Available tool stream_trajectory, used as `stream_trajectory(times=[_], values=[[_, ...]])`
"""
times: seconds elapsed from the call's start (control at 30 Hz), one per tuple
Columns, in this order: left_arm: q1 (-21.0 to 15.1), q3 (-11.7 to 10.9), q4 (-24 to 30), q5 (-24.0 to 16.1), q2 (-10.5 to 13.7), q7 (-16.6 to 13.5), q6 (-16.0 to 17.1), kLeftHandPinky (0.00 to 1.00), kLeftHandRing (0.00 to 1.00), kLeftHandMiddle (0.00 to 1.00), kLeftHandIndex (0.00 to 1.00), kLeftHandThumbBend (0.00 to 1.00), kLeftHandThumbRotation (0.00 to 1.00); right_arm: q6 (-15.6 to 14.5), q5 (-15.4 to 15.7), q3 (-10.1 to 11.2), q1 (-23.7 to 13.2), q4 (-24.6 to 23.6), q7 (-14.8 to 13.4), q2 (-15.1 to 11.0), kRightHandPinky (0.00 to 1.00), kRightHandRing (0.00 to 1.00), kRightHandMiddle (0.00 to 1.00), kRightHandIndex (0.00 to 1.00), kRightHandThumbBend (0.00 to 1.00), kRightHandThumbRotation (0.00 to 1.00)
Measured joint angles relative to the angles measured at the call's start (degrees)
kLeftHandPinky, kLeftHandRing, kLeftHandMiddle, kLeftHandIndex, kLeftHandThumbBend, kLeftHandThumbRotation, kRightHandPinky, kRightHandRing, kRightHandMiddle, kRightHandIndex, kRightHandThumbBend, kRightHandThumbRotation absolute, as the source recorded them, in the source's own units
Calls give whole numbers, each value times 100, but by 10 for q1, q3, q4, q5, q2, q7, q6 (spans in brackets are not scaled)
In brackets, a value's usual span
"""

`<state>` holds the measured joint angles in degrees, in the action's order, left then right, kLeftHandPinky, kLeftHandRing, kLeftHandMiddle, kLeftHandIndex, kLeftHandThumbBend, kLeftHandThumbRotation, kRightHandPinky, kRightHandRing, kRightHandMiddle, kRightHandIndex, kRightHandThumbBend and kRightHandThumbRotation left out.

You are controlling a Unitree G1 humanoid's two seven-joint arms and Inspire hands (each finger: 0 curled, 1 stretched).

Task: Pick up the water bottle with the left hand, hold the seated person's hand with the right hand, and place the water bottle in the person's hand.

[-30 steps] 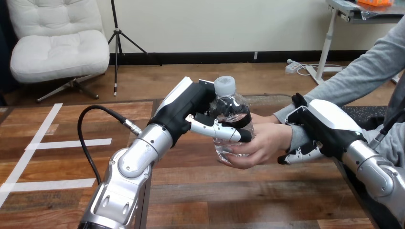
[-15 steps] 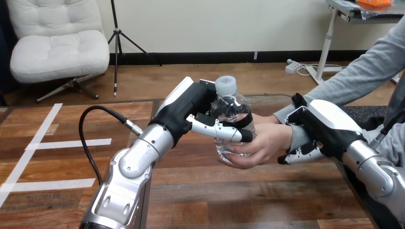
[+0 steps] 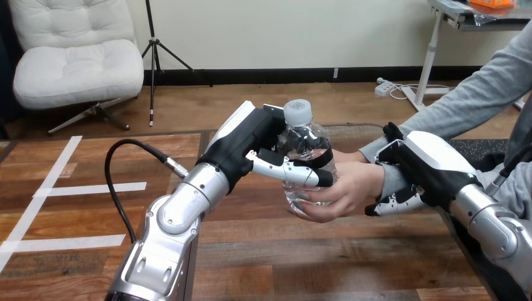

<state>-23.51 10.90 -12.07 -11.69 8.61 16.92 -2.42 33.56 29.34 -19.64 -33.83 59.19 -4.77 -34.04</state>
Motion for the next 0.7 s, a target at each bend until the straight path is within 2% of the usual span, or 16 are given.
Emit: stream_trajectory(times=[0.27, 0.4, 0.57, 0.7], values=[[0, 0, 0, 0, 0, 0, 0, 24, 30, 36, 38, 69, 0, -1, 0, 0, 0, 0, 0, 0, 23, 27, 33, 33, 74, 0], [0, 0, 0, 2, -1, 0, 0, 27, 35, 39, 40, 71, 1, -1, 0, 0, 0, 0, 0, 0, 23, 27, 32, 33, 73, 0], [0, -1, 0, 10, -1, 3, 0, 35, 45, 49, 50, 76, 13, -1, 0, 0, 0, 0, 0, 0, 23, 26, 32, 32, 73, 0], [0, -3, -4, 19, -1, 6, 1, 44, 54, 60, 63, 82, 26, -1, 0, 1, 0, 0, 0, 0, 22, 26, 32, 32, 73, 0]])
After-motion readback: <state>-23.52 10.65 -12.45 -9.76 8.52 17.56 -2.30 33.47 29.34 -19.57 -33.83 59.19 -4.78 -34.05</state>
